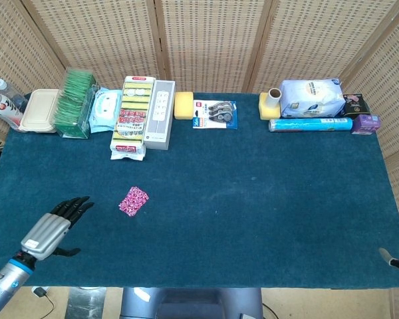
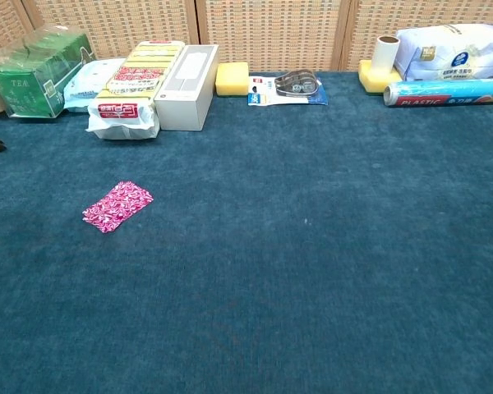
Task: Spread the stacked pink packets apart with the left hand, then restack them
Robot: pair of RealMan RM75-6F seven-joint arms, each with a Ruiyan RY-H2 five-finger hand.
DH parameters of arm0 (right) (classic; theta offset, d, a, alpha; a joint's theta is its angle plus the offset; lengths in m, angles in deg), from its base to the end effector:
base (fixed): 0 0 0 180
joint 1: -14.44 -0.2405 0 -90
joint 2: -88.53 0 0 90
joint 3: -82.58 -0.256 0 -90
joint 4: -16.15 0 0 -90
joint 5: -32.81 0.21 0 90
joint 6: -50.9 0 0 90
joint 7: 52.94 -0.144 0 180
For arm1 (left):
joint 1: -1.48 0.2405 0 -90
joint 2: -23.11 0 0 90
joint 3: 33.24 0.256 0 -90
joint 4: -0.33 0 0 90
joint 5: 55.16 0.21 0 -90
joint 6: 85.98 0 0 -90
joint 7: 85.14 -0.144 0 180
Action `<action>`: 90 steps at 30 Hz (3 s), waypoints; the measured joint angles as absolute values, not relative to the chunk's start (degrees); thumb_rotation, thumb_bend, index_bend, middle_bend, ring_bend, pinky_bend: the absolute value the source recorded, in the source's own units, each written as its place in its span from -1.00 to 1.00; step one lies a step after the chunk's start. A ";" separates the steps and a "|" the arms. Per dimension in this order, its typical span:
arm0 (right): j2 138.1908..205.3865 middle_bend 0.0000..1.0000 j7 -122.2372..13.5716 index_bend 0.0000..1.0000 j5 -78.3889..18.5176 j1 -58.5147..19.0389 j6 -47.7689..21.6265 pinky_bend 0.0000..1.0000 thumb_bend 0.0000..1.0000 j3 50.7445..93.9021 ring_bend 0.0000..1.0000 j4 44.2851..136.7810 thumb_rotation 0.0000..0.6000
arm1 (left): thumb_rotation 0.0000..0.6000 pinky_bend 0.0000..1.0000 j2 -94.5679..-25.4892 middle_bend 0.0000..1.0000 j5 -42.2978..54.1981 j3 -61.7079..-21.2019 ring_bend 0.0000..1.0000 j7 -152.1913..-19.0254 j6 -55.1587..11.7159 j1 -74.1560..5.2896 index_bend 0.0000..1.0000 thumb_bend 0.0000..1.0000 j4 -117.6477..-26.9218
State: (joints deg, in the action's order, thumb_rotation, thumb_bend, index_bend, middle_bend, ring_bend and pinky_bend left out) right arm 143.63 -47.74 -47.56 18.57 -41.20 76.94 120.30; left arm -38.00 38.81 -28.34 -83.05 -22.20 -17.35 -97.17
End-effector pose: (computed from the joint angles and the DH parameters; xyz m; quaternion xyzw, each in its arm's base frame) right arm -0.3073 -0.1395 0.2163 0.5134 -0.3873 0.3569 0.6776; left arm -0.2693 0.2031 0.0974 -0.7572 -0.4200 -0.3119 0.3910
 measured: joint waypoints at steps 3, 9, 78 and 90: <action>143.25 -1.00 -48.95 -0.85 -47.24 18.50 -40.67 -1.00 -0.99 76.86 -1.00 120.36 1.00 | 1.00 -0.82 -37.92 -1.00 34.82 -29.53 -1.00 -84.09 -28.58 -20.75 -1.00 -1.00 -98.72; 142.37 -1.00 -51.32 -0.85 -46.61 18.26 -39.56 -1.00 -0.99 76.67 -1.00 120.20 1.00 | 1.00 -0.82 -40.80 -1.00 25.27 -32.78 -1.00 -89.65 -37.53 -26.94 -1.00 -1.00 -99.38; 140.19 -1.00 -56.11 -0.84 -45.91 18.65 -39.04 -1.00 -0.99 76.72 -1.00 120.96 1.00 | 1.00 -0.79 -44.39 -1.00 -7.99 -20.65 -1.00 -119.47 -35.85 -42.69 -1.00 -1.00 -115.27; 140.16 -1.00 -56.05 -0.85 -45.84 18.61 -38.89 -1.00 -0.99 76.78 -1.00 121.10 1.00 | 1.00 -0.79 -46.71 -1.00 -2.75 -24.48 -1.00 -113.80 -36.53 -42.07 -1.00 -1.00 -109.62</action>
